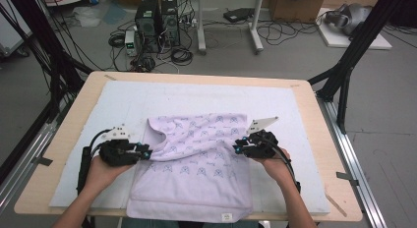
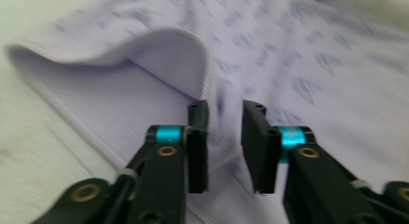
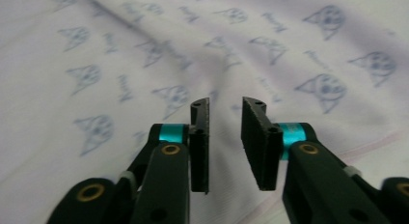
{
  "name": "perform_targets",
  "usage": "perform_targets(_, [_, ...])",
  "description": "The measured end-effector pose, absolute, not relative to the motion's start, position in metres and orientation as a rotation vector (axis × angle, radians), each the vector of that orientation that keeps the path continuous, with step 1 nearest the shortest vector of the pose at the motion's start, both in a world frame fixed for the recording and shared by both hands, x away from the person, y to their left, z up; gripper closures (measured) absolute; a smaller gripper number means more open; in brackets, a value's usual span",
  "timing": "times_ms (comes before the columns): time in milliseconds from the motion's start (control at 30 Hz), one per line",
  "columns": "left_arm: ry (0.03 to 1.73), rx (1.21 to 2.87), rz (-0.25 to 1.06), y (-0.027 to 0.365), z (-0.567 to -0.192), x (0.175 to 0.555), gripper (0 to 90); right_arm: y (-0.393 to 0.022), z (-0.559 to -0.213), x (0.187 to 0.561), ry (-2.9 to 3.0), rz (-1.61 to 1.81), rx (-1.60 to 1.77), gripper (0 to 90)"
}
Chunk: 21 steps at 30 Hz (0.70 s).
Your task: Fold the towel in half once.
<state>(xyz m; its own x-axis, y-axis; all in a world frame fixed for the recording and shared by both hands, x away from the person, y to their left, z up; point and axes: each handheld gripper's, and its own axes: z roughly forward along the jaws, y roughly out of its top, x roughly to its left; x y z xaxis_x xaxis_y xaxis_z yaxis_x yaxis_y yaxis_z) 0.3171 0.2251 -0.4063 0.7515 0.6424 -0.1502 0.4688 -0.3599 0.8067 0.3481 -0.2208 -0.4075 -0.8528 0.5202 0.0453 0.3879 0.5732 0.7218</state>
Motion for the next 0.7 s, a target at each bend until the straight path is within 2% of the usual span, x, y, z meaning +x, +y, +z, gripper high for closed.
perform_targets(100, [0.905, 1.967, 0.273, 0.222, -0.403, 0.337, 61.1, -0.224, -0.407, 0.360, 2.595, 1.125, 0.795, 69.9])
perform_targets(200, [0.953, 1.967, 0.298, 0.213, -0.401, 0.358, 61.5, -0.232, -0.400, 0.375, 2.543, 1.114, 0.833, 68.9])
perform_targets(333, [1.067, 1.977, 0.326, 0.200, -0.409, 0.388, 54.6, -0.240, -0.403, 0.402, 2.507, 1.038, 0.922, 61.5])
perform_targets(500, [1.256, 1.982, 0.491, 0.198, -0.428, 0.417, 47.1, -0.243, -0.422, 0.430, 2.457, 0.964, 1.032, 55.1])
perform_targets(567, [1.328, 1.979, 0.562, 0.204, -0.435, 0.424, 46.9, -0.245, -0.428, 0.438, 2.447, 0.937, 1.084, 53.9])
perform_targets(633, [1.364, 1.951, 0.507, 0.212, -0.443, 0.429, 44.3, -0.247, -0.434, 0.444, 2.446, 0.960, 1.127, 52.0])
perform_targets(700, [1.351, 1.949, 0.525, 0.213, -0.443, 0.432, 49.0, -0.244, -0.439, 0.447, 2.446, 0.986, 1.163, 54.3])
